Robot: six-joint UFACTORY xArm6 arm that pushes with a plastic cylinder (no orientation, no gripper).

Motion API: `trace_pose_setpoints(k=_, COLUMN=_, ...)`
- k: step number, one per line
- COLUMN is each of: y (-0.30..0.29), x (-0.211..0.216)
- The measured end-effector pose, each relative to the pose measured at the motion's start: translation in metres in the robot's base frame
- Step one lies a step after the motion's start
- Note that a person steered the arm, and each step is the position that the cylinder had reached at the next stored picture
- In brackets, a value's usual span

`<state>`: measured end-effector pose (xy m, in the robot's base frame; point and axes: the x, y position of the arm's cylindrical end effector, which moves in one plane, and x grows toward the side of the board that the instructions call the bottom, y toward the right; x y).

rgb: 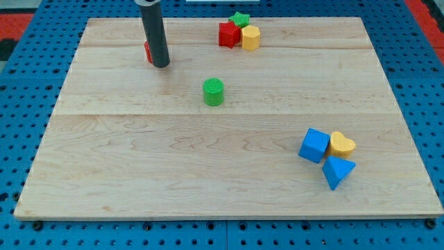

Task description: Push the red circle towards the top left corner

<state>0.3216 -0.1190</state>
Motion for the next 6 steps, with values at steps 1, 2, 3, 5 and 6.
trace_pose_setpoints(k=1, y=-0.008, x=-0.015)
trace_pose_setpoints(k=2, y=-0.027, x=-0.021)
trace_pose_setpoints(k=3, y=0.026, x=-0.014)
trace_pose_setpoints(k=5, y=-0.038, x=-0.051)
trace_pose_setpoints(k=6, y=-0.071, x=-0.082)
